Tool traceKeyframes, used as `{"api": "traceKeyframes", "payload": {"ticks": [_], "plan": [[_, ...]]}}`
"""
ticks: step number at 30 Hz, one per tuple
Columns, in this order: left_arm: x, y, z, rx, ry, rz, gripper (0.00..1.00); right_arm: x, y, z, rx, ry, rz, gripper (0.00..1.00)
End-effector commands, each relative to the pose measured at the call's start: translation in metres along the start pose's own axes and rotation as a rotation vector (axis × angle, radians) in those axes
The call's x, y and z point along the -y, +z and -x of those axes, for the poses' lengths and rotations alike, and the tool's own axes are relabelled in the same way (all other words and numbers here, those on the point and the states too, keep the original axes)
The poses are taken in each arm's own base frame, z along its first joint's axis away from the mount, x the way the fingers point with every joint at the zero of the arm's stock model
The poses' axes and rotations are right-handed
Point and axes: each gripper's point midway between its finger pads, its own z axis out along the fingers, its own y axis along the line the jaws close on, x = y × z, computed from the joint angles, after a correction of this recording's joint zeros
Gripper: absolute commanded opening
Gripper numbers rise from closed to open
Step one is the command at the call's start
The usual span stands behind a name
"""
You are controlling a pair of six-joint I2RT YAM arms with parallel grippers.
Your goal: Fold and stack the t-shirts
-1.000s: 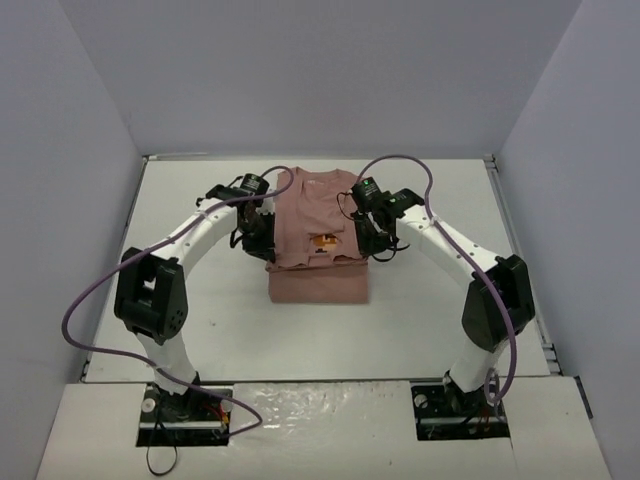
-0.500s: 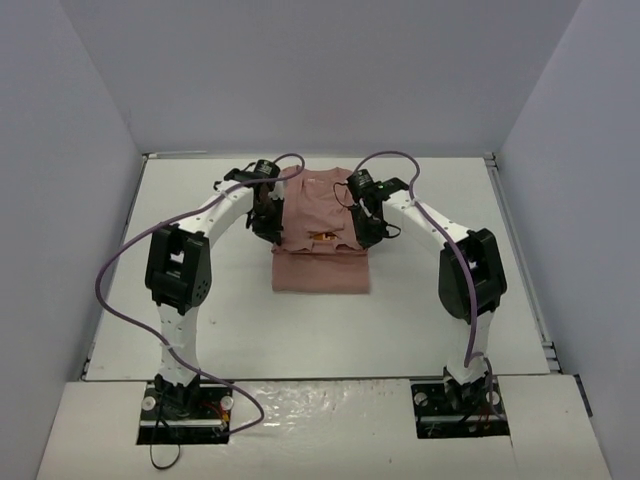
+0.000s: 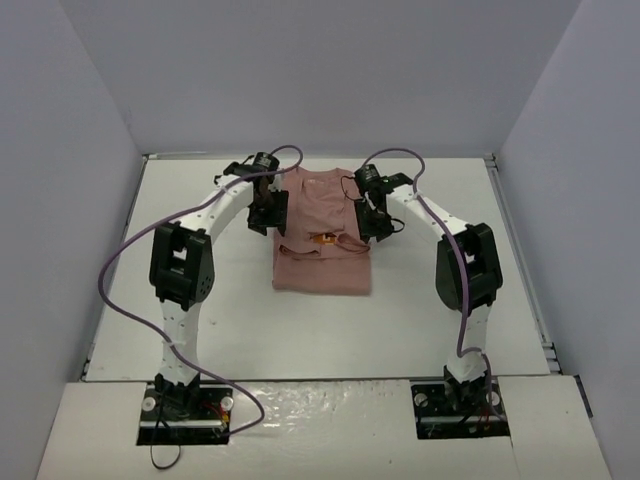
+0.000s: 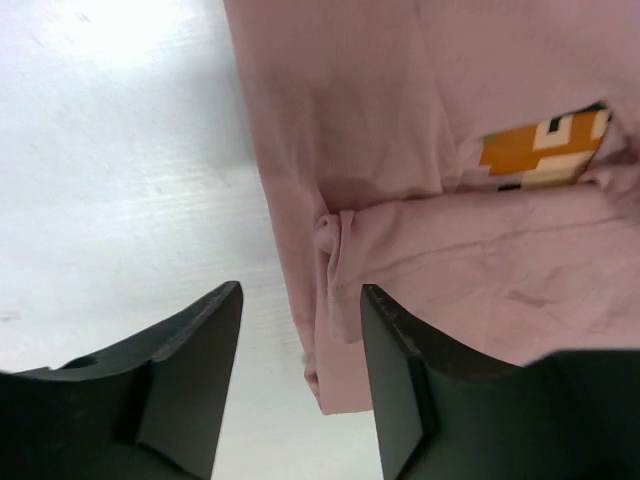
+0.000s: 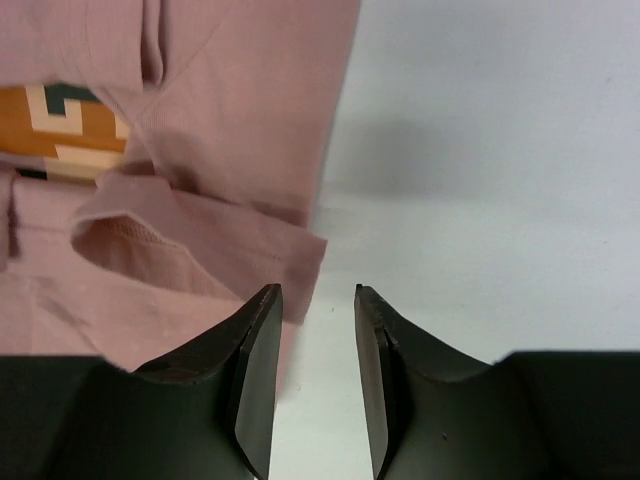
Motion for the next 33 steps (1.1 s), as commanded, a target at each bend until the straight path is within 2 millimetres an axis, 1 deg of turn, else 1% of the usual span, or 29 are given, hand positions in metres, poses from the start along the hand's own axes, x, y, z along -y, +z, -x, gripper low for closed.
{"api": "traceKeyframes", "payload": {"ticks": [1, 3, 4, 5, 6, 8, 9, 10, 11, 12, 13, 14, 15, 16, 17, 18, 19, 21, 23, 25, 28, 29, 33], "plan": [[0.006, -0.072, 0.054, 0.238, 0.016, 0.003, 0.52, -0.003, -0.048, 0.058, 0.175, -0.005, 0.039, 0.35], [0.008, -0.100, 0.061, 0.307, 0.009, -0.004, 0.53, -0.015, -0.072, 0.074, 0.234, -0.042, 0.118, 0.36], [0.009, -0.114, 0.060, 0.336, 0.000, -0.006, 0.53, -0.020, -0.081, 0.077, 0.252, -0.077, 0.150, 0.36], [0.008, -0.124, 0.056, 0.356, -0.006, -0.010, 0.53, -0.024, -0.087, 0.079, 0.265, -0.106, 0.177, 0.37], [0.009, -0.128, 0.051, 0.364, -0.011, -0.016, 0.53, -0.028, -0.093, 0.079, 0.272, -0.128, 0.202, 0.37], [0.010, -0.130, 0.038, 0.385, -0.029, -0.047, 0.53, -0.037, -0.106, 0.073, 0.297, -0.177, 0.263, 0.37], [0.009, -0.128, 0.027, 0.377, -0.038, -0.055, 0.52, -0.040, -0.107, 0.070, 0.299, -0.194, 0.278, 0.37], [0.007, -0.124, 0.015, 0.364, -0.041, -0.061, 0.51, -0.043, -0.109, 0.067, 0.304, -0.210, 0.295, 0.37], [0.008, -0.121, 0.012, 0.362, -0.042, -0.074, 0.50, -0.045, -0.108, 0.060, 0.290, -0.218, 0.319, 0.37], [0.006, -0.106, -0.012, 0.315, -0.045, -0.084, 0.47, -0.052, -0.106, 0.051, 0.281, -0.240, 0.365, 0.37], [0.010, -0.108, -0.014, 0.328, -0.042, -0.107, 0.46, -0.059, -0.104, 0.044, 0.271, -0.255, 0.399, 0.37], [0.013, -0.104, -0.027, 0.314, -0.044, -0.131, 0.46, -0.065, -0.101, 0.037, 0.260, -0.276, 0.429, 0.37], [0.015, -0.096, -0.043, 0.289, -0.048, -0.154, 0.46, -0.071, -0.098, 0.031, 0.250, -0.300, 0.458, 0.36], [0.021, -0.093, -0.042, 0.319, -0.051, -0.180, 0.46, -0.080, -0.094, 0.024, 0.243, -0.339, 0.479, 0.37], [0.024, -0.084, -0.055, 0.300, -0.060, -0.190, 0.46, -0.084, -0.086, 0.016, 0.225, -0.355, 0.486, 0.37], [0.030, -0.084, -0.056, 0.316, -0.063, -0.209, 0.46, -0.088, -0.080, 0.007, 0.202, -0.367, 0.494, 0.37], [0.035, -0.078, -0.056, 0.332, -0.065, -0.224, 0.46, -0.095, -0.074, 0.000, 0.188, -0.389, 0.507, 0.36], [0.047, -0.061, -0.064, 0.327, -0.066, -0.236, 0.45, -0.107, -0.059, -0.016, 0.158, -0.416, 0.540, 0.36], [0.050, -0.051, -0.061, 0.345, -0.079, -0.231, 0.43, -0.119, -0.051, -0.022, 0.152, -0.431, 0.596, 0.36], [0.049, -0.039, -0.061, 0.344, -0.097, -0.225, 0.39, -0.124, -0.044, -0.028, 0.139, -0.453, 0.609, 0.36], [0.046, -0.020, -0.060, 0.351, -0.125, -0.218, 0.33, -0.131, -0.025, -0.037, 0.108, -0.489, 0.626, 0.36], [0.046, -0.015, -0.060, 0.352, -0.130, -0.214, 0.33, -0.132, -0.016, -0.038, 0.095, -0.491, 0.630, 0.36], [0.038, 0.018, -0.071, 0.284, -0.149, -0.170, 0.28, -0.139, 0.006, -0.040, 0.069, -0.509, 0.650, 0.35]]}}
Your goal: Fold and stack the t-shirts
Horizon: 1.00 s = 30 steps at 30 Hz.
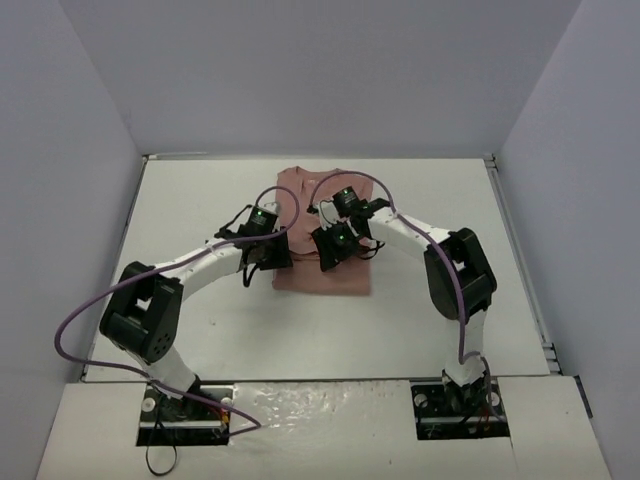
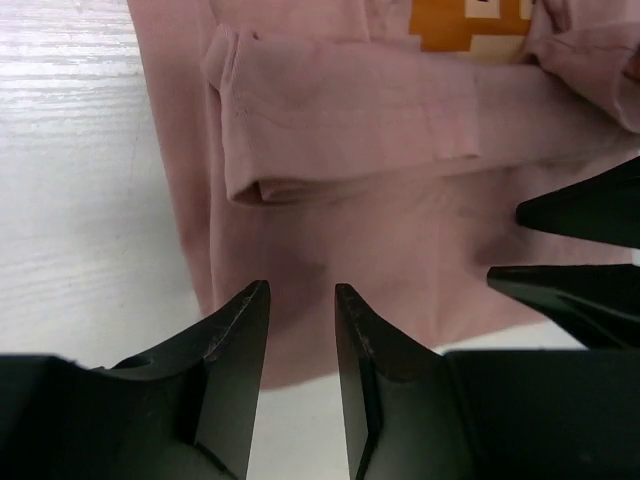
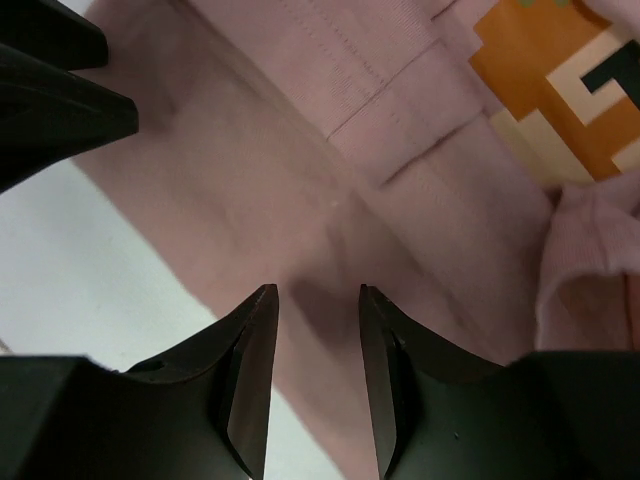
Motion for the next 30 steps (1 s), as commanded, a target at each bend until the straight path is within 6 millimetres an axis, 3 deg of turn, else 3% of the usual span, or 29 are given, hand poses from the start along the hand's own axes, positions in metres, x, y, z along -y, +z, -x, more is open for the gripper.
{"api": "traceKeyframes", "payload": {"ticks": [1, 9, 13, 16, 18, 21, 25, 28, 30], "plan": [[-0.001, 0.024, 0.010, 0.042, -0.046, 0.003, 0.27, 0.000, 0.018, 0.017, 0.041, -0.066, 0.058, 0.35], [-0.021, 0.046, -0.026, -0.056, -0.080, 0.054, 0.20, 0.031, 0.034, 0.027, 0.038, -0.083, 0.003, 0.35], [-0.030, 0.049, -0.043, -0.095, -0.083, 0.072, 0.19, 0.079, 0.028, 0.044, 0.064, -0.066, -0.150, 0.35], [-0.032, 0.050, -0.047, -0.108, -0.083, 0.075, 0.19, 0.109, 0.017, 0.063, 0.100, -0.049, -0.258, 0.36], [-0.034, 0.049, -0.050, -0.117, -0.077, 0.082, 0.19, 0.127, 0.004, 0.088, 0.152, -0.048, -0.330, 0.35], [-0.036, 0.046, -0.050, -0.125, -0.062, 0.094, 0.19, 0.130, -0.024, 0.131, 0.257, -0.066, -0.385, 0.36], [-0.037, 0.044, -0.052, -0.137, -0.052, 0.100, 0.19, 0.141, -0.057, 0.167, 0.353, -0.058, -0.477, 0.36], [-0.033, 0.038, -0.047, -0.132, -0.042, 0.093, 0.19, 0.140, -0.070, 0.173, 0.385, -0.031, -0.496, 0.36], [-0.024, 0.027, -0.028, -0.089, -0.012, 0.078, 0.19, 0.131, -0.083, 0.173, 0.409, 0.003, -0.490, 0.36]]}}
